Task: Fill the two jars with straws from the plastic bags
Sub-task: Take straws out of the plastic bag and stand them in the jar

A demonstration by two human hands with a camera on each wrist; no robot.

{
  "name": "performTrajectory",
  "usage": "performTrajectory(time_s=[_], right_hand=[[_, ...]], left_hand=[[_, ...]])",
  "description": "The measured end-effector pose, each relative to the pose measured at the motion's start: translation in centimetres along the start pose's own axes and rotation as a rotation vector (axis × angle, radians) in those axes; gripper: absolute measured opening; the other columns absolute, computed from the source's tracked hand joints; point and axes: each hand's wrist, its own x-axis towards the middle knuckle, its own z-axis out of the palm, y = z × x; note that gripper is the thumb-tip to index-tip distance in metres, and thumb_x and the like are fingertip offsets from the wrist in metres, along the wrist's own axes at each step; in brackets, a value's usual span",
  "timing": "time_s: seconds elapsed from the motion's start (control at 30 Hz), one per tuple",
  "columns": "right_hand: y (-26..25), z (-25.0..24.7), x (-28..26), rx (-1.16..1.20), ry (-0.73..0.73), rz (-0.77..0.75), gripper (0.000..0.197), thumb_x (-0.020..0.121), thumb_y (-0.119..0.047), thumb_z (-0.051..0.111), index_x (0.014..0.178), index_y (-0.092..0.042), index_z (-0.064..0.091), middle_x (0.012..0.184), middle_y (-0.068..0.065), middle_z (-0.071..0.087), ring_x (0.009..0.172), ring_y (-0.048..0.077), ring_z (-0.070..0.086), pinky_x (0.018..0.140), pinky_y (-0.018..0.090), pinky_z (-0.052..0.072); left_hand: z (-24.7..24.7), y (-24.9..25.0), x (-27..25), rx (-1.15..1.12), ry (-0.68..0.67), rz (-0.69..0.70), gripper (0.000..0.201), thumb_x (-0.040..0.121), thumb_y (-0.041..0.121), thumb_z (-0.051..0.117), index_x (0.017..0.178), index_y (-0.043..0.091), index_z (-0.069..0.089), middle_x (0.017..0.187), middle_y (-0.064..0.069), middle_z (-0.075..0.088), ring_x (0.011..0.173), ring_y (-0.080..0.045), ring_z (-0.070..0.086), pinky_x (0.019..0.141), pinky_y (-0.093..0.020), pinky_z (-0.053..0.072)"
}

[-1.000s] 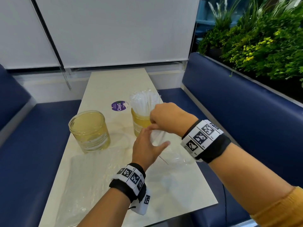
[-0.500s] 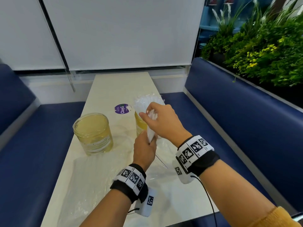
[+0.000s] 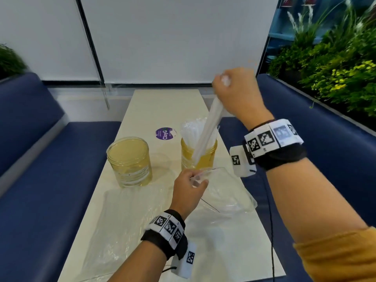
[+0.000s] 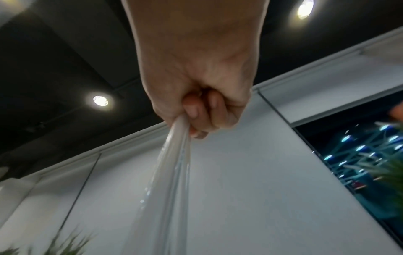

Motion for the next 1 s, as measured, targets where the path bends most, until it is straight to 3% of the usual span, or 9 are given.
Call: performTrajectory(time_s=[0.17,0.23,0.43,0.5,0.6,0.73,0.8,0.9,1.0], right_hand=[[1.5,0.6,4.1,-0.136,0.25,0.013,0.049,0.1,-0.036,0.04,0.075,0.0,0.063,0.069,0.011,0.06,0.063,0.023,0.052,0.065,0.036,0.043],[2.0,1.9,4.7,-0.152,0.261,0.007,0.047,0.101,-0.035,0.039,0.081,-0.001,0.065,0.075,0.016,0.064,0.068,0.028,0.057,0.064,0.037,0.043],[4.0,8.3,3.3,-0.263,-0.084,0.012,0.039,0.1,-0.03,0.044,0.087,-0.002,0.068,0.085,0.02,0.067,0.078,0.036,0.064,0.065,0.033,0.045],[5.1,10.4,2.1,-0.277,-0.207,0.029,0.039,0.1,-0.031,0.045,0.09,-0.003,0.069,0.087,0.019,0.067,0.081,0.037,0.065,0.068,0.034,0.048],[6.8,12.5,-0.1,-0.323,-0.383,0.057,0.045,0.102,-0.041,0.045,0.096,-0.004,0.069,0.092,0.015,0.068,0.088,0.034,0.066,0.074,0.037,0.053],[8.1,13.2,-1.8,-0.509,-0.543,0.081,0.063,0.102,-0.059,0.026,0.105,-0.011,0.067,0.104,0.011,0.068,0.094,0.032,0.064,0.072,0.036,0.044],[8.4,12.4,-1.8,-0.554,-0.576,0.081,0.062,0.099,-0.064,0.029,0.121,-0.016,0.06,0.117,0.011,0.065,0.104,0.032,0.062,0.079,0.039,0.046],[8.2,9.4,-1.8,-0.517,-0.542,0.086,0.063,0.092,-0.06,0.053,0.142,-0.023,0.041,0.136,0.009,0.051,0.121,0.034,0.053,0.09,0.045,0.048],[6.2,6.0,-3.3,-0.438,-0.374,0.058,0.033,0.094,-0.044,0.058,0.114,-0.019,0.058,0.111,0.007,0.061,0.103,0.03,0.059,0.078,0.038,0.049]], left_hand=[[-0.2,0.1,0.1,0.039,-0.039,0.043,0.027,0.085,0.017,0.079,0.11,0.016,0.068,0.107,0.0,0.064,0.078,-0.003,0.063,0.071,-0.013,0.051],[-0.2,0.4,0.0,0.033,-0.054,0.051,0.027,0.086,0.017,0.079,0.11,0.014,0.069,0.108,-0.001,0.065,0.079,-0.005,0.063,0.072,-0.015,0.052],[-0.2,0.3,-0.2,-0.027,-0.056,0.017,0.026,0.084,0.016,0.079,0.109,0.015,0.07,0.106,0.0,0.066,0.078,-0.012,0.063,0.078,-0.025,0.054],[-0.4,0.1,-0.1,-0.03,-0.05,0.02,0.026,0.084,0.015,0.079,0.108,0.016,0.07,0.106,0.001,0.066,0.077,-0.011,0.062,0.077,-0.021,0.054],[-0.7,-0.2,0.2,-0.025,-0.04,0.038,0.028,0.083,0.017,0.08,0.11,0.016,0.071,0.106,0.005,0.066,0.078,-0.01,0.065,0.076,-0.02,0.055],[-0.8,-0.5,0.3,0.0,-0.039,0.038,0.03,0.082,0.017,0.081,0.11,0.018,0.071,0.108,0.008,0.063,0.086,-0.014,0.067,0.078,-0.015,0.051],[-0.8,-0.4,0.3,0.017,-0.049,0.052,0.033,0.082,0.014,0.08,0.113,0.017,0.07,0.11,0.006,0.062,0.089,-0.015,0.068,0.078,-0.011,0.049],[-0.6,0.0,0.4,0.025,-0.06,0.069,0.037,0.081,0.009,0.078,0.117,0.016,0.068,0.114,0.006,0.062,0.09,-0.007,0.066,0.081,-0.01,0.049],[-0.3,0.6,0.4,0.033,-0.097,0.073,0.043,0.076,0.004,0.075,0.116,0.018,0.065,0.116,0.004,0.061,0.091,-0.006,0.067,0.082,-0.021,0.054]])
